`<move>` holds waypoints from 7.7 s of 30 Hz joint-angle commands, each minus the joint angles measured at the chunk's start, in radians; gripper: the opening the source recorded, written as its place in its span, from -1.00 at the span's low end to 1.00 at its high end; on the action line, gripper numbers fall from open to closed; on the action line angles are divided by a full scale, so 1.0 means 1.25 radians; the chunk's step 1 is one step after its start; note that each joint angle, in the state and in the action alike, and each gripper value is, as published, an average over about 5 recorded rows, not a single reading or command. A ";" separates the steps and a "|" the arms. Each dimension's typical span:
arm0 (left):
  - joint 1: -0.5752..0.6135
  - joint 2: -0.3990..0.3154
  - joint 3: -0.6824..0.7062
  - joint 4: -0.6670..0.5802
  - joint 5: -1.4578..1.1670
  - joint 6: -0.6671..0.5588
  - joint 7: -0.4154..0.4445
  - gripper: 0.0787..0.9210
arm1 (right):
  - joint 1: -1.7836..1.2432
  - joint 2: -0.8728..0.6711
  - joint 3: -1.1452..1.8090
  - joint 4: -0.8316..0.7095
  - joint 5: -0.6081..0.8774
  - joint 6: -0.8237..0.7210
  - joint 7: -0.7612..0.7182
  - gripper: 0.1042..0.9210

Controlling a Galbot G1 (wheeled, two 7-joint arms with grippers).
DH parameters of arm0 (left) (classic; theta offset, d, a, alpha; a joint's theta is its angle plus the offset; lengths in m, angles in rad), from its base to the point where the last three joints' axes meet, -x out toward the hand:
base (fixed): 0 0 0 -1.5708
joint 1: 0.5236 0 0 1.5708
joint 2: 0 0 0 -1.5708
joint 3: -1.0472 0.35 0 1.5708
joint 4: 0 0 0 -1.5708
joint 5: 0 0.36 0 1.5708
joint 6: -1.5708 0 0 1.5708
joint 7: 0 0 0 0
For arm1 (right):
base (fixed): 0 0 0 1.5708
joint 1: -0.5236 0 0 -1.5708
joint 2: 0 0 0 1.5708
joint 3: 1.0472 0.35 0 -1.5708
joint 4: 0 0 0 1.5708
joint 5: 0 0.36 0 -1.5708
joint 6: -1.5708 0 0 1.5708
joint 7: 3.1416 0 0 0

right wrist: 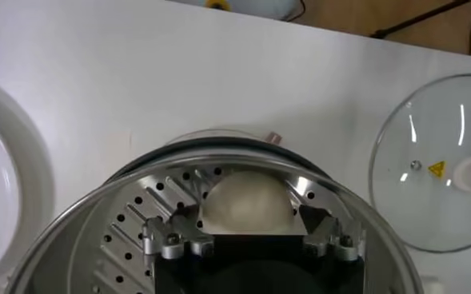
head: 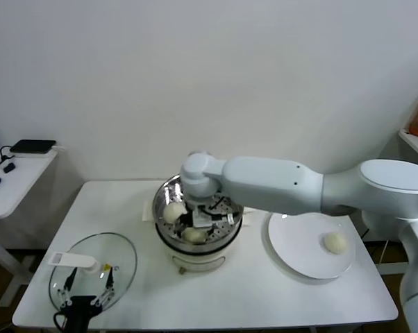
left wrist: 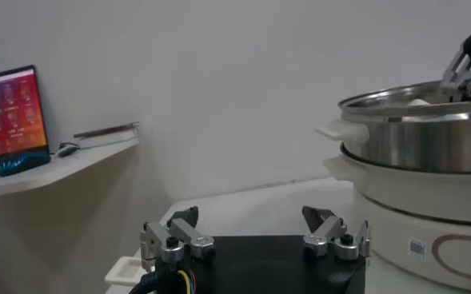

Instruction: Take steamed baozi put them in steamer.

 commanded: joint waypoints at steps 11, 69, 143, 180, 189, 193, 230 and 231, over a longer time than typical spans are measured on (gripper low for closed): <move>-0.001 -0.002 0.004 0.000 0.002 0.001 0.000 0.77 | 0.085 -0.034 0.005 -0.013 0.097 0.043 -0.023 0.76; 0.024 0.080 0.036 -0.031 -0.051 -0.069 0.008 0.77 | -0.292 -0.605 0.209 -0.314 0.190 -0.394 0.058 0.76; 0.024 0.065 0.040 -0.012 -0.043 -0.059 -0.002 0.77 | 0.231 -0.336 -0.173 -0.273 0.704 -0.515 0.053 0.31; 0.027 0.063 0.038 -0.023 -0.049 -0.053 -0.025 0.77 | 0.171 -0.108 -0.226 -0.201 0.830 -0.583 0.132 0.32; 0.026 0.060 0.039 -0.019 -0.048 -0.053 -0.025 0.77 | 0.142 -0.150 -0.230 -0.200 0.784 -0.581 0.133 0.32; 0.025 0.059 0.040 -0.017 -0.047 -0.052 -0.025 0.77 | 0.133 -0.154 -0.227 -0.206 0.775 -0.580 0.132 0.33; 0.023 0.061 0.039 -0.011 -0.047 -0.054 -0.025 0.77 | 0.245 -0.138 -0.222 -0.228 0.884 -0.570 0.089 0.76; 0.023 0.061 0.039 -0.011 -0.047 -0.054 -0.025 0.77 | 0.254 -0.147 -0.222 -0.224 0.890 -0.569 0.091 0.76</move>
